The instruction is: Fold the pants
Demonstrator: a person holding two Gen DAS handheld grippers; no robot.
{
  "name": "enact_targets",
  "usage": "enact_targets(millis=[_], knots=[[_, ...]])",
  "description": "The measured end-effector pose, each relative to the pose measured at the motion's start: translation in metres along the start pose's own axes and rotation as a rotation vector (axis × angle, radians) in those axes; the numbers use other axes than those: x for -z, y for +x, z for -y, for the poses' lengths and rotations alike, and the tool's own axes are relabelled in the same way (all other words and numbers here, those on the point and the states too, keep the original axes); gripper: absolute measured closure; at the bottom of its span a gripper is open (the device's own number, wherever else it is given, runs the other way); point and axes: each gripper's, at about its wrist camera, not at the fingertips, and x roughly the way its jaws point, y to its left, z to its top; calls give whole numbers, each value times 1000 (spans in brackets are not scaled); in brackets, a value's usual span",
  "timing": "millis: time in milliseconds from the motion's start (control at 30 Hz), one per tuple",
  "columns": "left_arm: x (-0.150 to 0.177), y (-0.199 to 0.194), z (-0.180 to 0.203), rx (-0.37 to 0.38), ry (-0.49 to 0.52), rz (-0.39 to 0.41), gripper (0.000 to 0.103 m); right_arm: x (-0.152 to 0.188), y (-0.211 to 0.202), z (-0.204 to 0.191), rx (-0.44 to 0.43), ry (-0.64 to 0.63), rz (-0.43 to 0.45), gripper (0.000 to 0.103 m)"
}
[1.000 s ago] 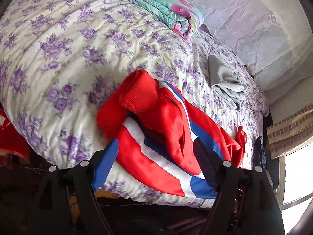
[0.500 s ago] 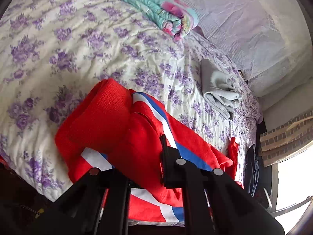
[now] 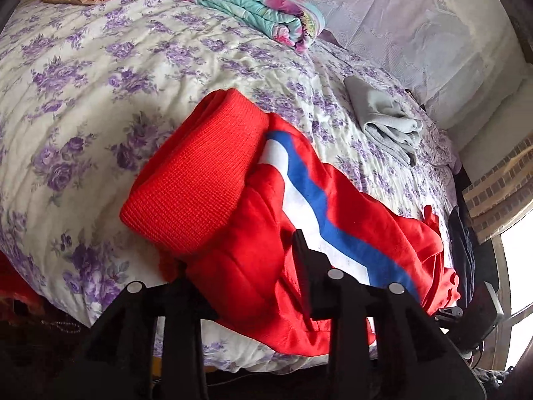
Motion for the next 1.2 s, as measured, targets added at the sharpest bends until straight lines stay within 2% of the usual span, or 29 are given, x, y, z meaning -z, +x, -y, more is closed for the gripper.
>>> enact_targets(millis=[167,267,300,333,367,400,467,500,533,600,667,700,767,833,867,900,933,967,1000,1033,1133,1200], knots=[[-13,-19,25,-28,124,105,71,3,0,-3,18,14,5,100],[-4,-5,10,-78,85,38,65,6,0,-7,42,16,5,98],[2,0,0,-61,58,2,65,6,-2,-9,45,16,9,96],[10,1,-5,-51,47,-14,65,7,-5,-9,36,24,16,85],[16,-5,-6,-54,55,-9,65,7,-11,-9,31,41,30,62],[20,-13,-4,-67,65,-10,56,5,-18,-10,52,53,53,39],[26,-36,1,-80,76,20,38,-4,-41,-13,147,64,130,18],[28,-50,7,-91,95,48,34,-10,-55,-12,186,81,181,7],[30,-64,14,-112,122,76,34,-15,-69,-9,224,108,236,3],[30,-87,31,-124,167,145,34,-30,-93,3,348,189,328,3],[26,-95,56,-83,223,166,33,-46,-96,20,522,287,325,3],[25,-92,69,-49,255,158,32,-56,-89,31,609,332,281,3],[25,-71,96,7,322,130,28,-76,-59,55,723,353,146,3],[28,-34,118,44,367,58,28,-80,-27,84,803,423,22,4],[31,-14,125,62,379,13,28,-76,-11,96,816,453,-36,16],[34,4,130,75,383,-30,28,-71,3,102,821,450,-86,47],[40,20,132,87,389,-65,28,-64,13,106,849,437,-135,63],[43,33,131,92,383,-86,28,-56,12,103,866,425,-119,77],[46,44,129,96,367,-101,28,-49,1,95,878,413,-64,90],[46,54,122,102,338,-118,28,-42,-17,85,896,420,6,90],[48,60,109,171,287,-117,28,-5,-93,51,885,475,325,91],[49,59,108,198,289,-116,28,37,-124,41,853,565,452,90]])
